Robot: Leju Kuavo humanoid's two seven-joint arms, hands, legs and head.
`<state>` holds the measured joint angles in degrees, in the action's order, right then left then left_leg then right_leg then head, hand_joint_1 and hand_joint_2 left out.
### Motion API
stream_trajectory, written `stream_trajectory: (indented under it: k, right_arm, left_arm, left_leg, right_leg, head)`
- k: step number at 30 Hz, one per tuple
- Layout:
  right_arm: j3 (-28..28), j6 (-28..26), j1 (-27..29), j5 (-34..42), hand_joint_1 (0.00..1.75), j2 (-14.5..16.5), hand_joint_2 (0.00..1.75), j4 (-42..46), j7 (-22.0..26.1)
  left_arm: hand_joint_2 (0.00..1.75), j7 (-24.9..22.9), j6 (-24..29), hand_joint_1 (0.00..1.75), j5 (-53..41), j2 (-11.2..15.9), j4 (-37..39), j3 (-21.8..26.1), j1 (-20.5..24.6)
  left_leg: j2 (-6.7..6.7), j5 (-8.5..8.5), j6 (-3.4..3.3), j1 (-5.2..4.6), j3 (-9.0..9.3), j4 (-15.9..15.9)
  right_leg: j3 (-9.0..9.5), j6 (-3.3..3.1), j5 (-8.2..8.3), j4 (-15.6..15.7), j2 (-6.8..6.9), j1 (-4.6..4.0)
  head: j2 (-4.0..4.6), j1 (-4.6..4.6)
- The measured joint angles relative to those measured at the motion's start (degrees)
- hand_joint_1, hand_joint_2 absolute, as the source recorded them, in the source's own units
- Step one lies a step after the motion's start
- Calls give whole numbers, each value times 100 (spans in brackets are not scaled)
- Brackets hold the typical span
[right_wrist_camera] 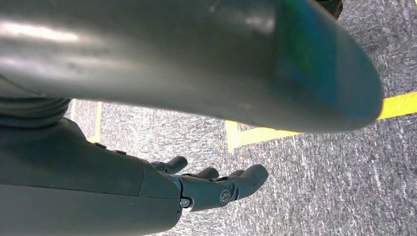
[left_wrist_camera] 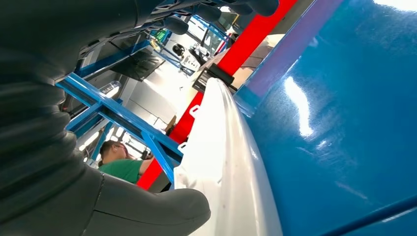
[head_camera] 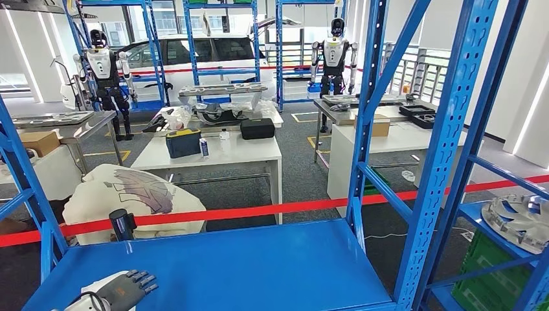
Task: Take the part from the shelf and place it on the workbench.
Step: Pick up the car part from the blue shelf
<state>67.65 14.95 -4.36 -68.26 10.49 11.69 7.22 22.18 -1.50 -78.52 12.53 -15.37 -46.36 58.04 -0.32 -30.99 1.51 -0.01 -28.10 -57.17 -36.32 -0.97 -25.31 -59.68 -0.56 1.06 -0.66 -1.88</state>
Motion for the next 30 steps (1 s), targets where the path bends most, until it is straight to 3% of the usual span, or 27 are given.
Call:
stream_trajectory:
  k: [10,30]
  right_arm:
    - [0,1,0,-6,0,0,0,0,19]
    - [-35,0,1,-68,0,0,0,0,23]
  left_arm:
    - [175,44,340,0,-61,-52,-2,-4,-103]
    - [175,-19,125,0,-67,-75,21,-9,-233]
  left_leg:
    - [0,0,0,0,1,0]
    - [0,0,0,0,0,0]
  right_leg:
    - [0,0,0,0,-1,0]
    - [0,0,0,0,0,0]
  head:
    - [0,0]
    - [0,0]
